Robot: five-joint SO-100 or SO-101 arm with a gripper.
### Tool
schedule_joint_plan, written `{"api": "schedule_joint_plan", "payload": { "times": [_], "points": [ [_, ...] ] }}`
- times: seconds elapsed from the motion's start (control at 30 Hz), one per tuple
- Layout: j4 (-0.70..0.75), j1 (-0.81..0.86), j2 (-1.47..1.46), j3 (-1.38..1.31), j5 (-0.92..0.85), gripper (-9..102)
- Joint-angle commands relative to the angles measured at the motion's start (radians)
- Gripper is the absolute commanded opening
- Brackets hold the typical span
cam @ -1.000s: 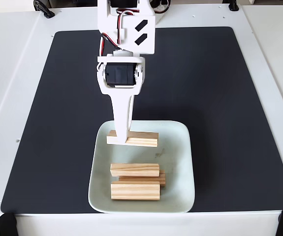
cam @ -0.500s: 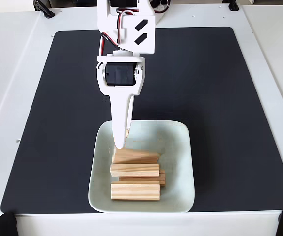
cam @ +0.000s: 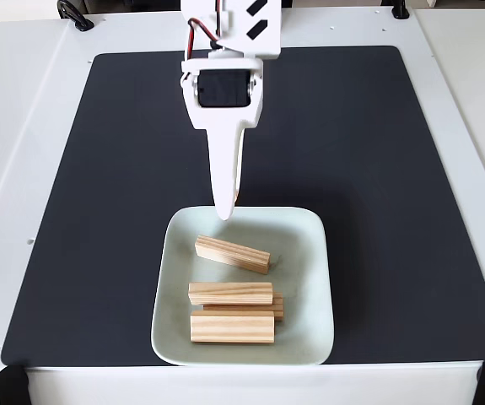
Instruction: Pick up the wooden block and place them on the plate.
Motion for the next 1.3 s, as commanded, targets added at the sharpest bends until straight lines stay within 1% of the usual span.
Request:
{"api": "schedule_joint_plan", "payload": {
  "times": [0.0,0.1,0.13,0.2,0.27,0.33,0.53,0.6,0.67,0.73,0.93,1.27],
  "points": [
    [-0.020,-0.014,0.216,0.129,0.005,16],
    [-0.023,-0.038,0.376,0.265,0.008,0],
    [-0.023,-0.044,0.430,0.310,0.008,-2],
    [-0.026,-0.052,0.541,0.402,0.009,1],
    [-0.074,-0.057,0.653,0.509,0.011,0],
    [-0.176,-0.061,0.770,0.650,0.011,-1],
    [-0.588,-0.052,1.141,1.114,0.011,-1],
    [-0.704,-0.048,1.267,1.244,0.009,-1],
    [-0.788,-0.043,1.393,1.356,0.009,-1],
    [-0.824,-0.043,1.514,1.448,0.009,-1],
    [-0.804,-0.011,1.776,1.618,0.009,-1],
    [-0.387,0.029,1.973,1.692,0.008,0]
  ]
}}
